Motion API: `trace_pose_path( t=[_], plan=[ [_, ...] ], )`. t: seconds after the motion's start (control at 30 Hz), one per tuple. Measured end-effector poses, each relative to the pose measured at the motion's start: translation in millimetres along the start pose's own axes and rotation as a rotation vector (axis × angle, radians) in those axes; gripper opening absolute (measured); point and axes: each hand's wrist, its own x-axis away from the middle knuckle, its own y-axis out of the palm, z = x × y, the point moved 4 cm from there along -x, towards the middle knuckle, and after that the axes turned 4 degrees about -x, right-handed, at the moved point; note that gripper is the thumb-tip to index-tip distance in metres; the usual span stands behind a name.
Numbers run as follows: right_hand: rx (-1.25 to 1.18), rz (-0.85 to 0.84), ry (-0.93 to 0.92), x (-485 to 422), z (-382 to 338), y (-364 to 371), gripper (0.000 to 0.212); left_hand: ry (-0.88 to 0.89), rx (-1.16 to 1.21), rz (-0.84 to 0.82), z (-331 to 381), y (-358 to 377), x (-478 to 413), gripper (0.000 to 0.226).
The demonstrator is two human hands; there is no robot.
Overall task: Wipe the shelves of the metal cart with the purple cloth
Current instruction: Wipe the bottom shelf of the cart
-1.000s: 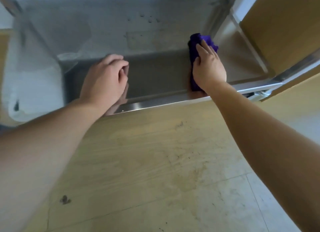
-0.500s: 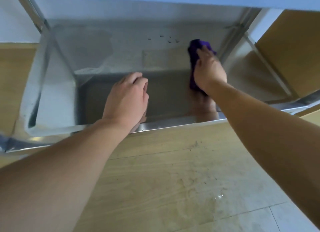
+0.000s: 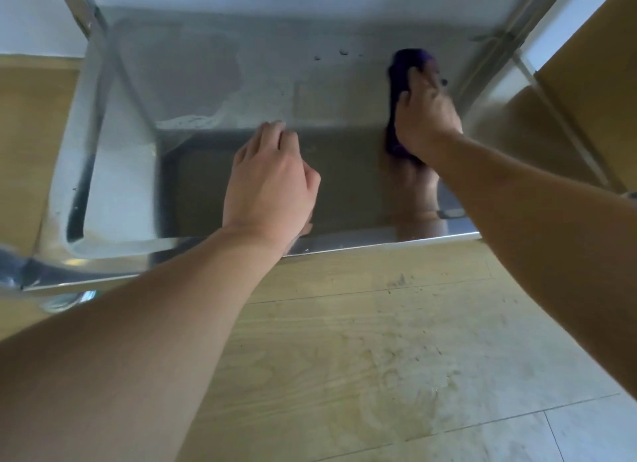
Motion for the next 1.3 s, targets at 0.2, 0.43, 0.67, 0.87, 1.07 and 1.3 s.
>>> trace_pose_path(
  t=[0.2,0.43,0.67,0.87,1.07,1.3],
  plan=[
    [-0.074,0.001,0.093,-2.3,-54.5,19.1,0.052,-0.015,-0.019,-0.031,4.6,1.0,-3.1,0.037],
    [-0.033,-0.115,-0.335,11.9,-48.2,3.5,0.054,-0.015,-0.003,-0.035,8.7,-2.8,-2.1,0.039],
    [-0.001,0.029,0.140,-34.6,-8.4,5.0,0.052,0.004,-0.025,-0.073,13.0,0.4,2.4,0.045],
    [-0.069,-0.175,-0.426,-5.4,-109.4,35.4,0.050,-0.002,-0.051,-0.076,12.5,0.9,-0.5,0.044],
    [-0.052,-0.056,-0.159,-29.6,-38.0,9.7,0.050,-0.009,0.031,-0.057,11.9,1.1,-0.1,0.039],
    [-0.131,-0.061,-0.183,-23.3,-98.9,40.5,0.052,-0.017,0.041,-0.033,14.8,0.2,-2.5,0.041]
  ],
)
